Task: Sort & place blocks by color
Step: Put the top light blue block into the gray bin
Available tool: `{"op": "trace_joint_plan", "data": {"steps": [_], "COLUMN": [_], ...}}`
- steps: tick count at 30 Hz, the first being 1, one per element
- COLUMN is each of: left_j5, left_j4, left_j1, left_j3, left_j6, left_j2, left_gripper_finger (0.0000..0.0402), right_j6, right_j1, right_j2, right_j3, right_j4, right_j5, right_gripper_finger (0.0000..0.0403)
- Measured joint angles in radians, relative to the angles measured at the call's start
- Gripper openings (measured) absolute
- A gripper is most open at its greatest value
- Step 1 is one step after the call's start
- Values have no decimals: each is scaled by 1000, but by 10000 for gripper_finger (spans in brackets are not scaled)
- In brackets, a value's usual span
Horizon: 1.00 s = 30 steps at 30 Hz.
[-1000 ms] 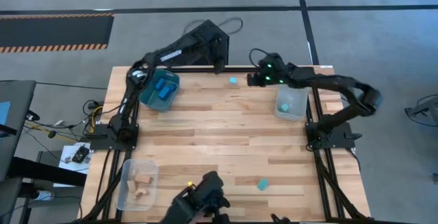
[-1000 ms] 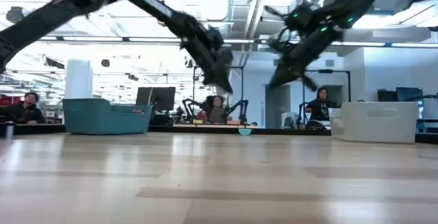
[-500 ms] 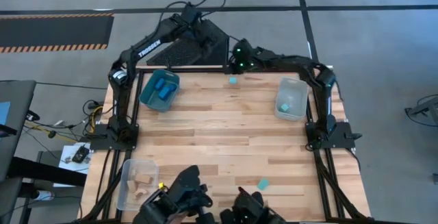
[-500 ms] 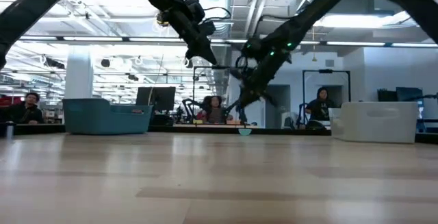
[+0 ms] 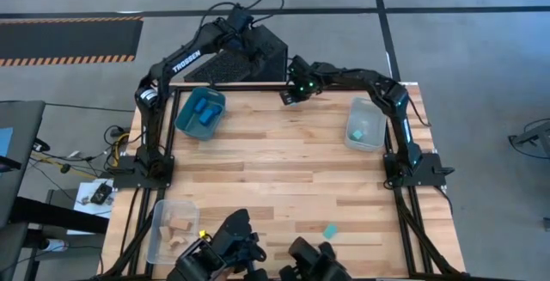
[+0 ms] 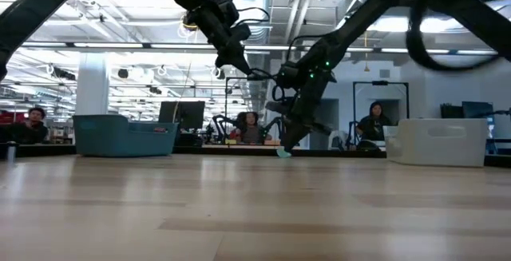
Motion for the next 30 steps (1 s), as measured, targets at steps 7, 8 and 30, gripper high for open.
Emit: {"op": "trace_joint_plan", "data": {"steps": [7, 8, 30], "left_j5": [2, 3, -28], "left_j4": [-17, -26, 897], "left_j1": [1, 1, -74], "left_j3": [0, 0, -566], "left_j6": [-18, -18, -251], "left_j2": [0, 1, 40], "left_gripper_finger": [0, 0, 173], "right_j6": [-83, -98, -65], "right_j1": [33, 46, -22], "right_j2": [10, -1, -222], "right_j3": [2, 0, -2], "right_j4": [-136, -175, -200], "right_j5": [-41, -63, 41], "right_gripper_finger": [2, 3, 6]}}
